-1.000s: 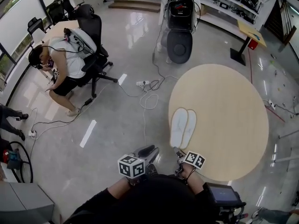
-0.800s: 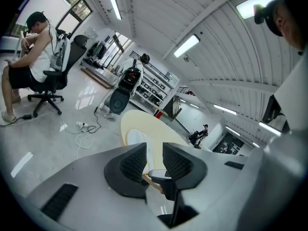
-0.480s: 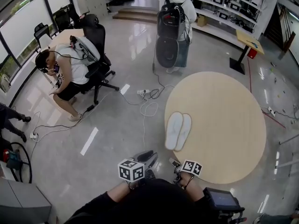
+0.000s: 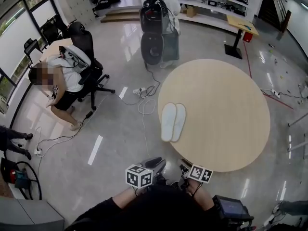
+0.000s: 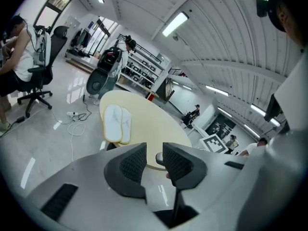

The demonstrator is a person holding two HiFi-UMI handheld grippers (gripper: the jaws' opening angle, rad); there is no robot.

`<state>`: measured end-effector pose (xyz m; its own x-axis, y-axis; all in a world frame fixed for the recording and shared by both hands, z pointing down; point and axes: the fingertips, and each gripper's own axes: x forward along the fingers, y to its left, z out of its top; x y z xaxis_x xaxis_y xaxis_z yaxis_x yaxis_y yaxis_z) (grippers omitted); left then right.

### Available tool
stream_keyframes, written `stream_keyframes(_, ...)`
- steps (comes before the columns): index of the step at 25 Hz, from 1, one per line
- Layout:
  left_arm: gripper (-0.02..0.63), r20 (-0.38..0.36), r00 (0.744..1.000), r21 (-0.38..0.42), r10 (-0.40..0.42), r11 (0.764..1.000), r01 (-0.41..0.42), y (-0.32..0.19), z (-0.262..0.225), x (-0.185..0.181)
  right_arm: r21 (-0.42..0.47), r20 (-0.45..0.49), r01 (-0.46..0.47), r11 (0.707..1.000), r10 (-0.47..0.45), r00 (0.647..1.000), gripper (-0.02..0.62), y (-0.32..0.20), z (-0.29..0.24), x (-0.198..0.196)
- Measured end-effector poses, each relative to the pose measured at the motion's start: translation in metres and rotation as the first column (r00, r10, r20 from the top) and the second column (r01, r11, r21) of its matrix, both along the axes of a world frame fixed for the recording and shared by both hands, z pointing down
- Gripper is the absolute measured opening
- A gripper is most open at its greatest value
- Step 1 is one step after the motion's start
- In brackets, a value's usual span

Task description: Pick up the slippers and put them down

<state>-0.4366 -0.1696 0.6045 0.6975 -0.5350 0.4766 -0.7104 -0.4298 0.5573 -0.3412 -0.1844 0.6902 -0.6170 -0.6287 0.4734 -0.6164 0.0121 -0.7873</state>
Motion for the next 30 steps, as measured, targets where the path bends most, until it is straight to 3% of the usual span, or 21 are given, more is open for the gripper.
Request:
stream_keyframes(7, 0.115, 0.009, 0.998, 0.028, 0.056, 0.998, -0.056, 0.028, -0.003, 0.040, 0.214, -0.087, 0.111, 0.971, -0.094, 0.992, 0.119, 0.021, -0.067, 0.016)
stream_keyframes(11, 0.115, 0.010, 0.997, 0.043, 0.078, 0.996, -0.078, 0.042, -0.005, 0.045, 0.300, -0.158, 0.119, 0.946, -0.074, 0.985, 0.104, 0.029, -0.102, 0.022)
stream_keyframes(16, 0.115, 0.029, 0.991, 0.097, 0.129, 0.987, -0.132, 0.056, -0.015, 0.054, 0.387, -0.177, 0.094, 0.917, -0.026, 0.984, 0.058, 0.042, -0.137, 0.031)
stream_keyframes(20, 0.115, 0.065, 0.980, 0.232, 0.190, 0.952, -0.200, 0.043, -0.046, 0.065, 0.480, -0.237, 0.112, 0.870, 0.006, 0.972, 0.058, 0.042, -0.161, 0.036)
stream_keyframes(25, 0.115, -0.051, 0.971, 0.349, 0.232, 0.915, -0.201, 0.018, -0.121, 0.073, 0.616, -0.333, 0.138, 0.775, 0.098, 0.938, 0.057, 0.040, -0.210, 0.034)
stream_keyframes(30, 0.115, -0.080, 0.942, 0.500, 0.326, 0.831, -0.245, -0.006, -0.200, 0.086, 0.728, -0.338, 0.104, 0.678, 0.222, 0.915, 0.057, 0.014, -0.268, 0.034)
